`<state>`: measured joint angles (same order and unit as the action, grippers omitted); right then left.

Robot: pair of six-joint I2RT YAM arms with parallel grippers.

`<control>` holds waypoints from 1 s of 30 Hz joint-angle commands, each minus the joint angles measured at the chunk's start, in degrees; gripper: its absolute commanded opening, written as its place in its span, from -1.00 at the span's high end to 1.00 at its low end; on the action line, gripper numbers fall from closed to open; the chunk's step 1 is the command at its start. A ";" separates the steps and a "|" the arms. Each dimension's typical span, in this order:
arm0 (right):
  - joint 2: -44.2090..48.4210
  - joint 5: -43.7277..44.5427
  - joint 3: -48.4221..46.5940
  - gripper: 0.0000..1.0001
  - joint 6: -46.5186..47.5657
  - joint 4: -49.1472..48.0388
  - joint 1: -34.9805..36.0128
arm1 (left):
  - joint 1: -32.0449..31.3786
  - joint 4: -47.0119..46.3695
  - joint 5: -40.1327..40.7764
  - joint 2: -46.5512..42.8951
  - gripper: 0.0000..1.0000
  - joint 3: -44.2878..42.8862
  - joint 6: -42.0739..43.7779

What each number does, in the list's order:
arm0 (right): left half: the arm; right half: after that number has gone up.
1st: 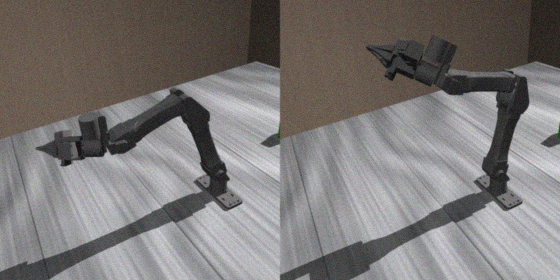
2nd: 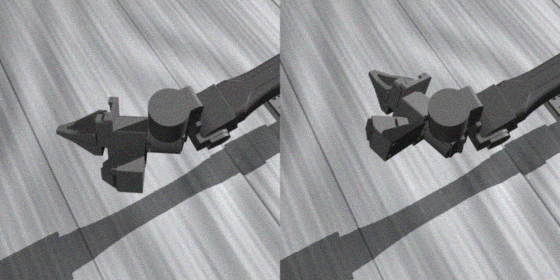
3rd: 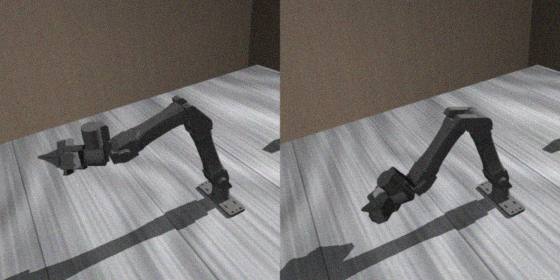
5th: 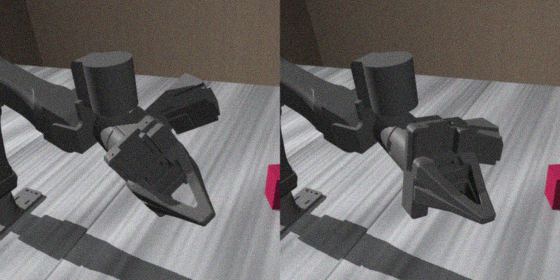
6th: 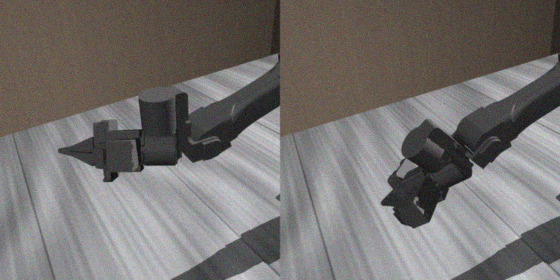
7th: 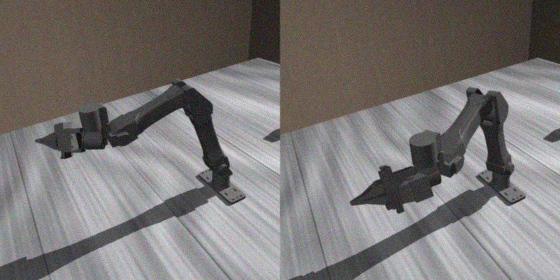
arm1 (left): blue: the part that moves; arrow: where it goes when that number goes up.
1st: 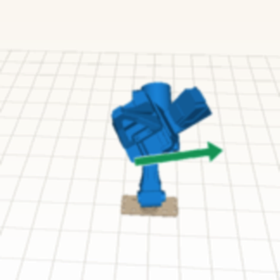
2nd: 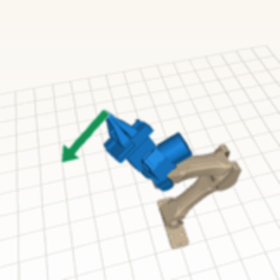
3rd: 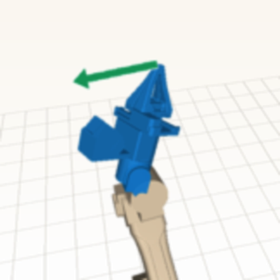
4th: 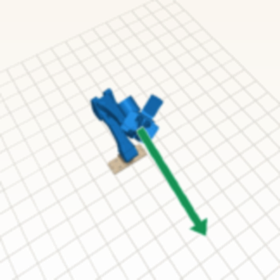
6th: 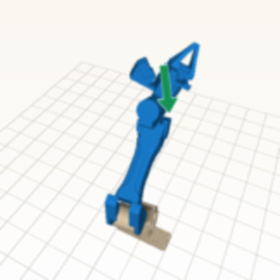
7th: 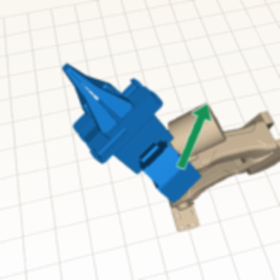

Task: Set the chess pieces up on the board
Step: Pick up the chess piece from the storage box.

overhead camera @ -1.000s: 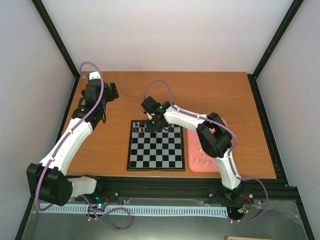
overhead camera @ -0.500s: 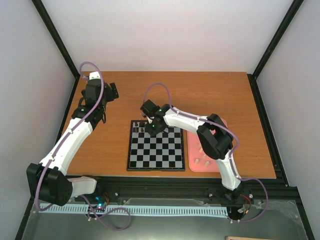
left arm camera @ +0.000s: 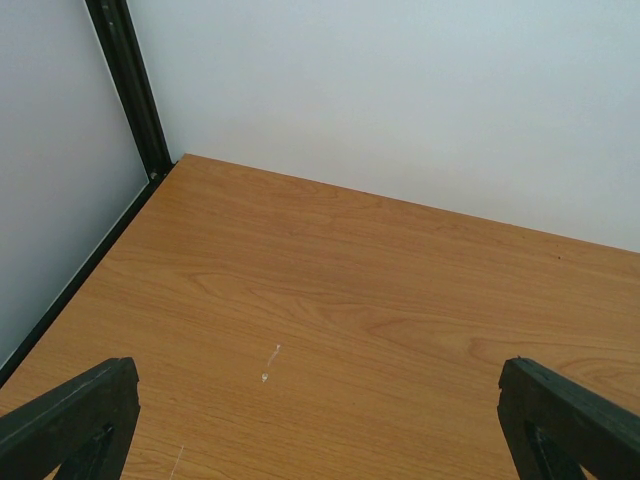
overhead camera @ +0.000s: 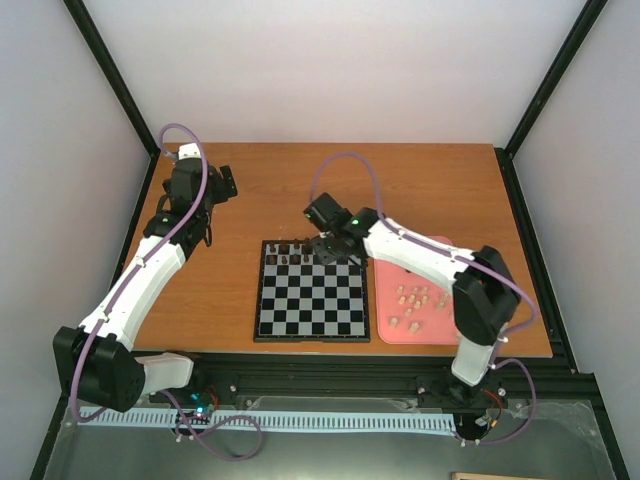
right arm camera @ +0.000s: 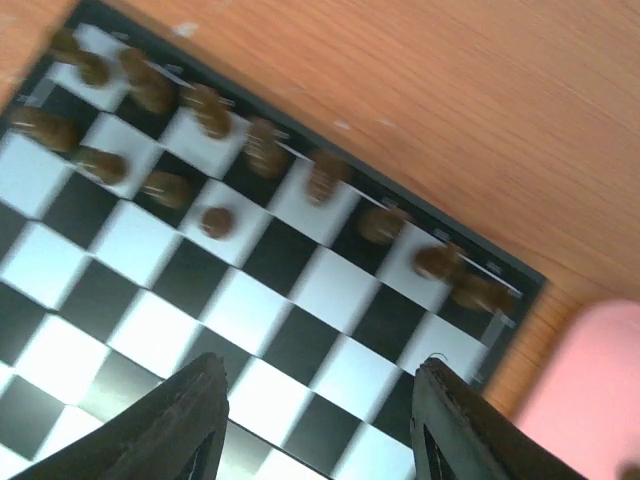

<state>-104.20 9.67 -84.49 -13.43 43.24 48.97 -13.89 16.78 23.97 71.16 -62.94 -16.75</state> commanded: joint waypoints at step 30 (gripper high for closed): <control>8.61 0.09 26.98 0.08 -0.80 -10.47 -25.26 | -0.17 -0.78 -0.21 0.65 -0.99 -1.40 0.08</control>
<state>-94.91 9.93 -57.28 -14.41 34.63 24.40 -13.89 16.75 23.73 71.70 -62.94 -16.75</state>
